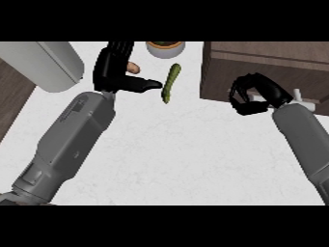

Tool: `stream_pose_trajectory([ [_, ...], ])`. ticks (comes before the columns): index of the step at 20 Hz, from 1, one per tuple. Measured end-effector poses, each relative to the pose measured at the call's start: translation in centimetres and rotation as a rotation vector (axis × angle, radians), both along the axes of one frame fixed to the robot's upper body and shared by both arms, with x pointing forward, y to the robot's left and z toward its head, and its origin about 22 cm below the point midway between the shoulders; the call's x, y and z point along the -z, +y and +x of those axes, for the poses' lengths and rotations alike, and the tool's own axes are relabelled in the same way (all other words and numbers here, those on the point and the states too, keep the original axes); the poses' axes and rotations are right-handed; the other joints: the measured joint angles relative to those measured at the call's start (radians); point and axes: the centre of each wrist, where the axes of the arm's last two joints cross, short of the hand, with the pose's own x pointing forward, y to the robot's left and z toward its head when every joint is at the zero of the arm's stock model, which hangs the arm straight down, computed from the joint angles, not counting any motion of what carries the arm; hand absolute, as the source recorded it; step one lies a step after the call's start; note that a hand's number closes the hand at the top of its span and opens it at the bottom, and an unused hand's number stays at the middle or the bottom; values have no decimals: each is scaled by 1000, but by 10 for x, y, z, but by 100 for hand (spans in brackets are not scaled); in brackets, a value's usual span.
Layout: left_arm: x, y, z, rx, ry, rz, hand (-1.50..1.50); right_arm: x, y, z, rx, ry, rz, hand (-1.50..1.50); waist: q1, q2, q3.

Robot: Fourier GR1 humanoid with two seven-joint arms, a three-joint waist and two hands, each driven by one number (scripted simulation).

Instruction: Pick up the cup, place it into the drawer and close the drawer

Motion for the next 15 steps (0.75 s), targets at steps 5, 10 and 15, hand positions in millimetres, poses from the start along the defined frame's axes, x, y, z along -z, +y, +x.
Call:
stream_pose_trajectory([
  [5,0,9,-1,18,-3,5,-150,-4,-9,0,-18,29,56,150,11,6,3],
  [10,1,12,-3,37,-3,-4,-150,-8,-18,-2,-37,60,100,150,23,11,7],
  [15,4,13,-6,53,0,-14,-150,-10,-26,-4,-55,80,129,150,34,15,9],
])
